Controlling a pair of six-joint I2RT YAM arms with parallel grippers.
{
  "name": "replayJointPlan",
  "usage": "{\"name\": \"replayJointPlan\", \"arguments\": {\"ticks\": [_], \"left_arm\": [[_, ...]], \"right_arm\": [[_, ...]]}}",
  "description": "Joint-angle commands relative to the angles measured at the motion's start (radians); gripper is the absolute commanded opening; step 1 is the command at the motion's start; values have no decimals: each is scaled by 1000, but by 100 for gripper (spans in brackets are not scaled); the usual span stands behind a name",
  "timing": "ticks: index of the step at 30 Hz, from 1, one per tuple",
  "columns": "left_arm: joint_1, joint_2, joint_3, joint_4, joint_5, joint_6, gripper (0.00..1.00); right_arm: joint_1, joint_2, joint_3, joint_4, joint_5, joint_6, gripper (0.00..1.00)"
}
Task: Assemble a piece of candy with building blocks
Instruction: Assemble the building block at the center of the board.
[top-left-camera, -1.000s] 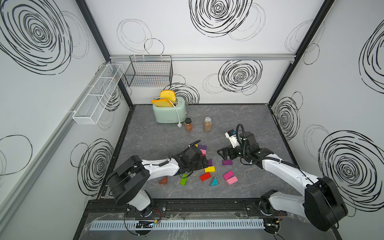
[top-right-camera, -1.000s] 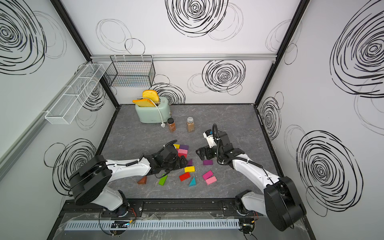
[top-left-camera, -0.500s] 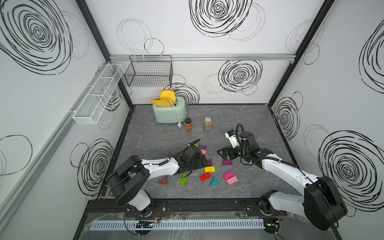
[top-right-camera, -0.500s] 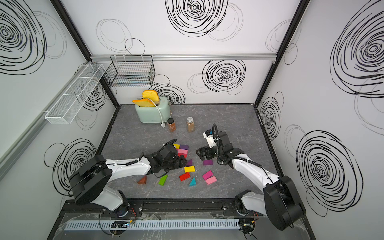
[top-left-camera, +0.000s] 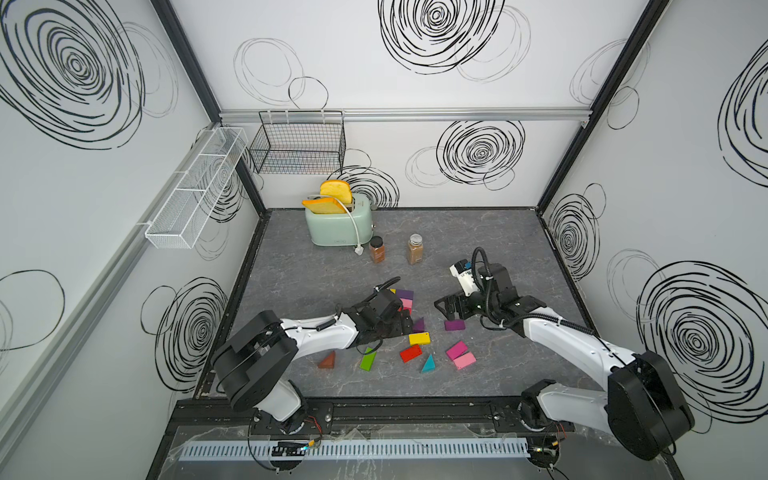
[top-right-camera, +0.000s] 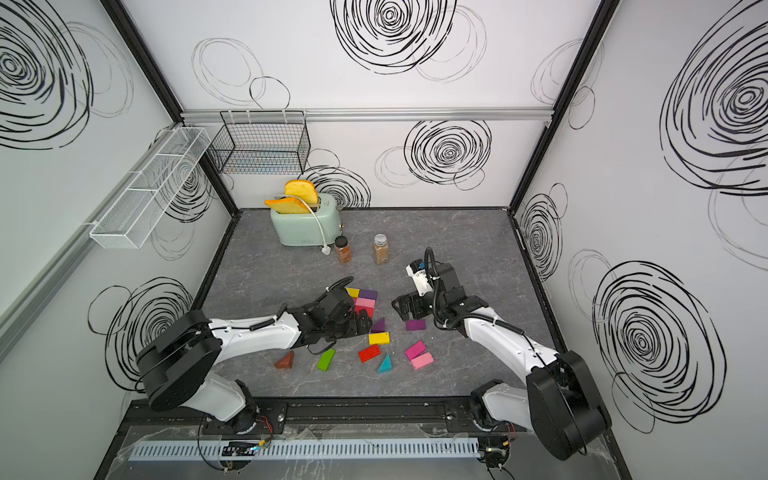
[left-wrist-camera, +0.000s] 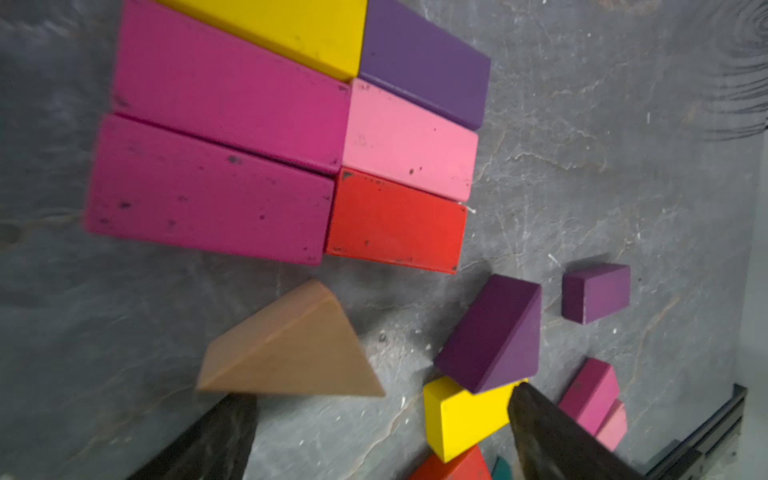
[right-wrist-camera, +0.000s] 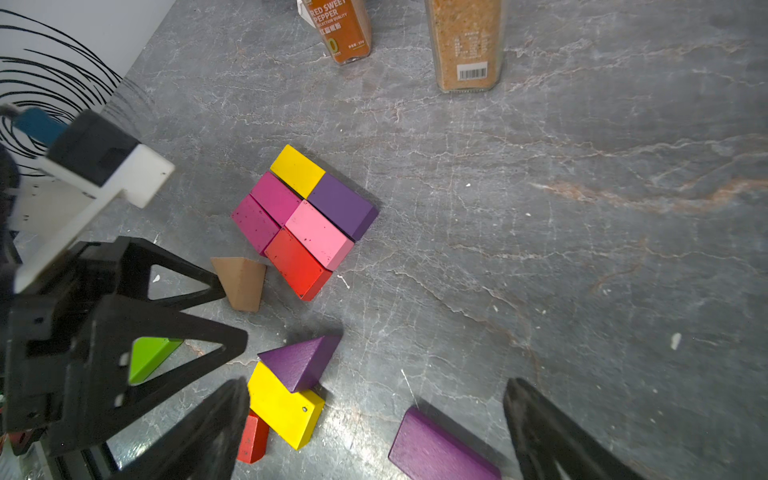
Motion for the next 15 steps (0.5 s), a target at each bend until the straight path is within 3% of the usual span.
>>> {"name": "replayJointPlan", "arguments": {"ticks": [1,6,11,15], "left_arm": [[0,-102,72,-216,-98,70,98],[77,-243,39,-432,-193,68,98],[111,-297,-1,-624,-367,-60,98],[128,-324,-47,-730,-394,-162,98]], "right_arm": [[-3,-20,11,-11,8,-18,99],[-2,-41,-15,16,-33,-8,99],[5,-65,-32,52,-80,10,99],[12,-54,-29,70,-136,10,99]]}}
